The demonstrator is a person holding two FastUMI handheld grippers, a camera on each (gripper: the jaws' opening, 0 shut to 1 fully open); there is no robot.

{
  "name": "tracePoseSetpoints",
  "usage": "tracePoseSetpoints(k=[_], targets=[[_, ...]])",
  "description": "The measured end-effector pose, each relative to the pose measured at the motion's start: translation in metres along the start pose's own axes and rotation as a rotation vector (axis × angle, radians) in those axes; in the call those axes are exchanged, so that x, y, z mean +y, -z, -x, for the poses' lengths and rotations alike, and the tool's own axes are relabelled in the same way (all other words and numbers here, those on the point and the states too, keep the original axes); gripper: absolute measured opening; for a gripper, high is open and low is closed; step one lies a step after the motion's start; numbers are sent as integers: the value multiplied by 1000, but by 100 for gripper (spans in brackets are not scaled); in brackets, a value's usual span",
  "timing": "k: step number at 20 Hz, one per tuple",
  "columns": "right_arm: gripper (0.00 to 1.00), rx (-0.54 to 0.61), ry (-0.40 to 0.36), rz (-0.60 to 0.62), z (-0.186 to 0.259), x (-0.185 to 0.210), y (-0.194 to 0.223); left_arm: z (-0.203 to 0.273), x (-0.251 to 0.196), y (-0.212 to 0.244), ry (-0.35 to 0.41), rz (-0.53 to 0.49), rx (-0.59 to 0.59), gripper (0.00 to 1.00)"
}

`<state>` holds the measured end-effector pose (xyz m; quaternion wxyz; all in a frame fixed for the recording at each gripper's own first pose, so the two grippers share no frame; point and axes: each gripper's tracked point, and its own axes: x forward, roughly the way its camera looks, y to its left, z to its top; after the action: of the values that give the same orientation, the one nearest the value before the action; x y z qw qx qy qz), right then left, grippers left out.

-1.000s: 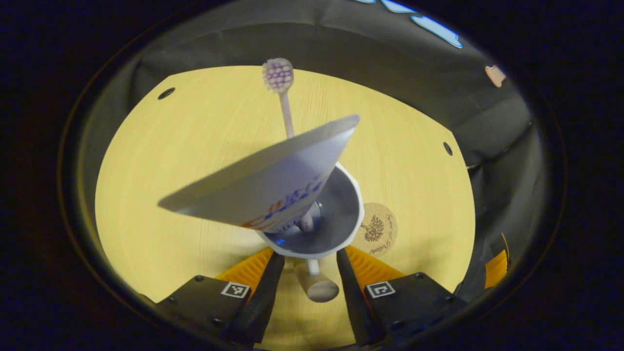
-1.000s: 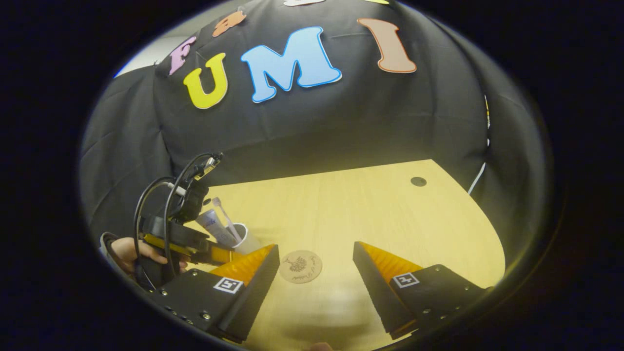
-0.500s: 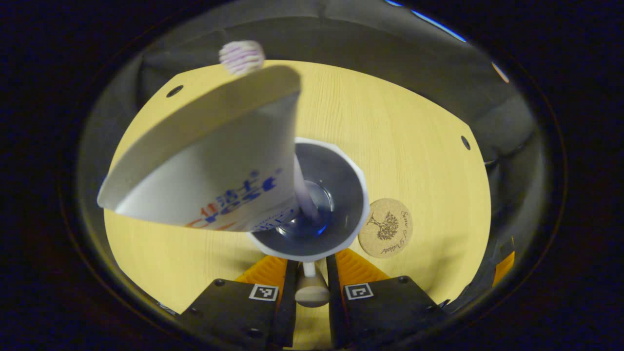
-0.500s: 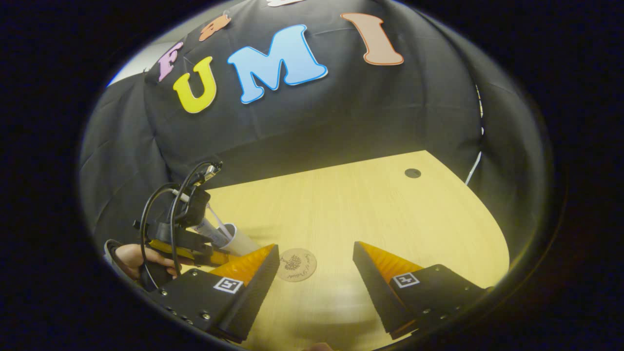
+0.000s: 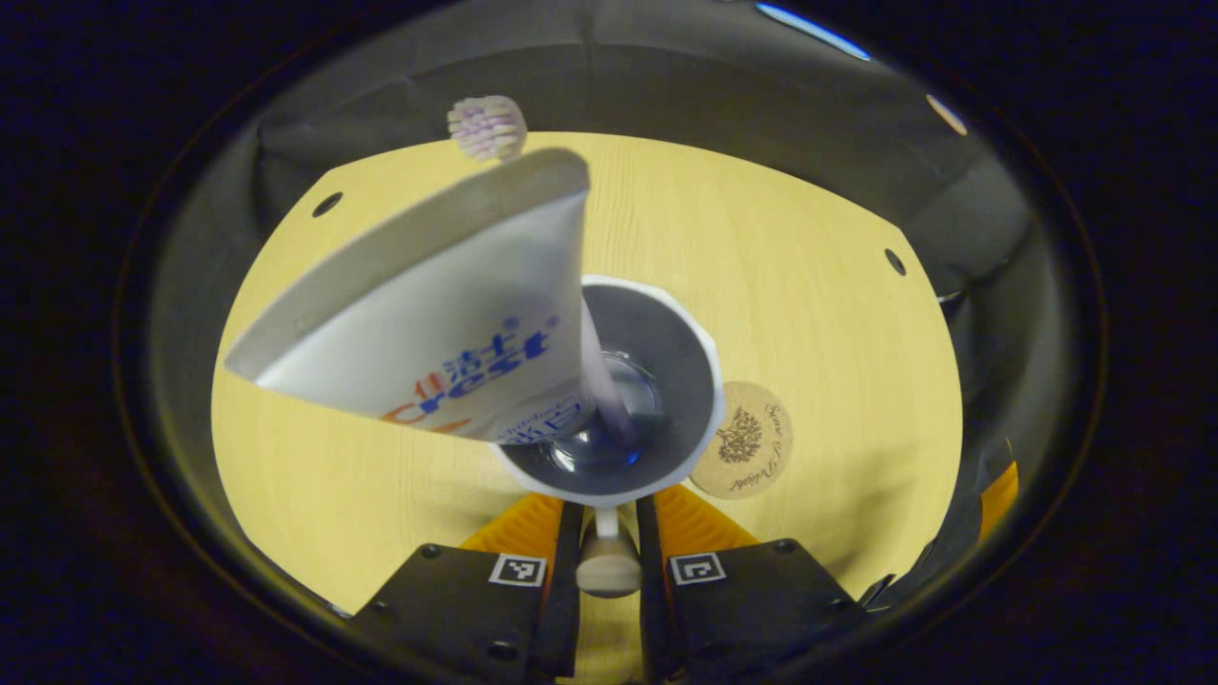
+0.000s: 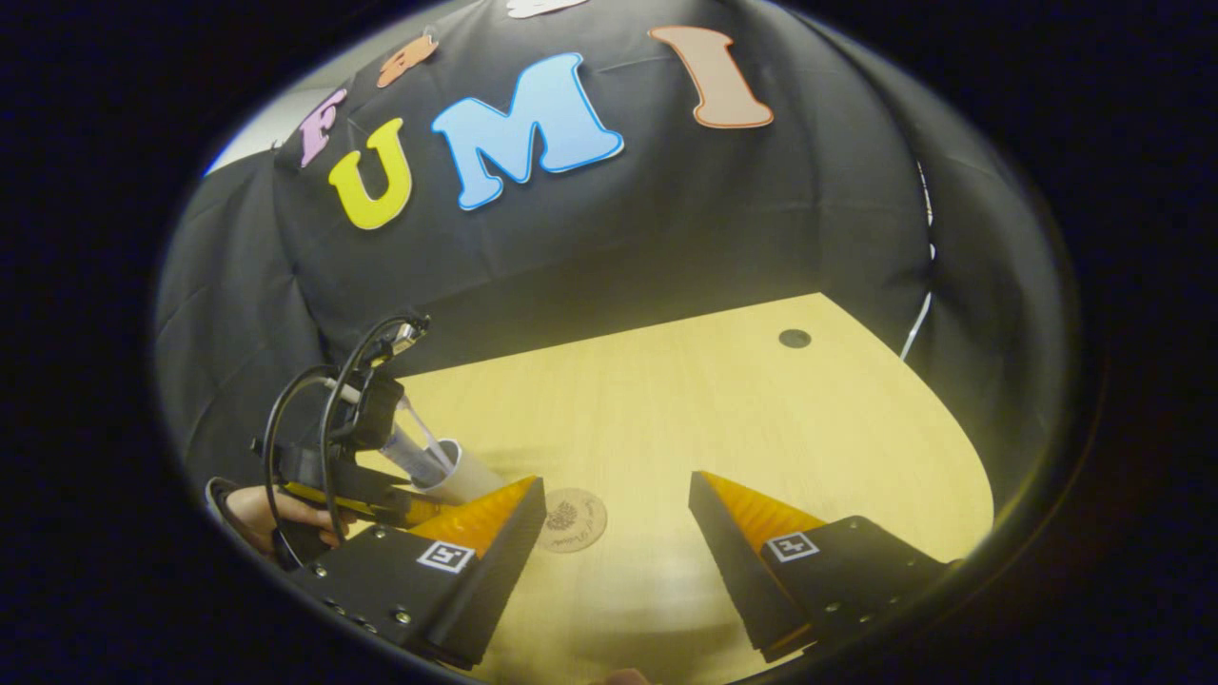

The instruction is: Put the toothbrush and toothpaste on the desktop into the cup, then pick up the cup and place it on the coaster on the desktop.

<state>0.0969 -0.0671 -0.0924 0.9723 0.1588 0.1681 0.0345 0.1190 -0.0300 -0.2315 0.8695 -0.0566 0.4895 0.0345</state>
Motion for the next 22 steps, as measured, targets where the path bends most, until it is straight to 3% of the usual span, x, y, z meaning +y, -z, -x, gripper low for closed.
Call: tracePoseSetpoints(k=[10, 22], targets=[[95, -14, 16, -8, 8, -9, -2, 1, -57, 13, 68, -114, 16, 32], [95, -11, 65, -58, 18, -34, 2, -15, -77, 25, 23, -226, 51, 34]])
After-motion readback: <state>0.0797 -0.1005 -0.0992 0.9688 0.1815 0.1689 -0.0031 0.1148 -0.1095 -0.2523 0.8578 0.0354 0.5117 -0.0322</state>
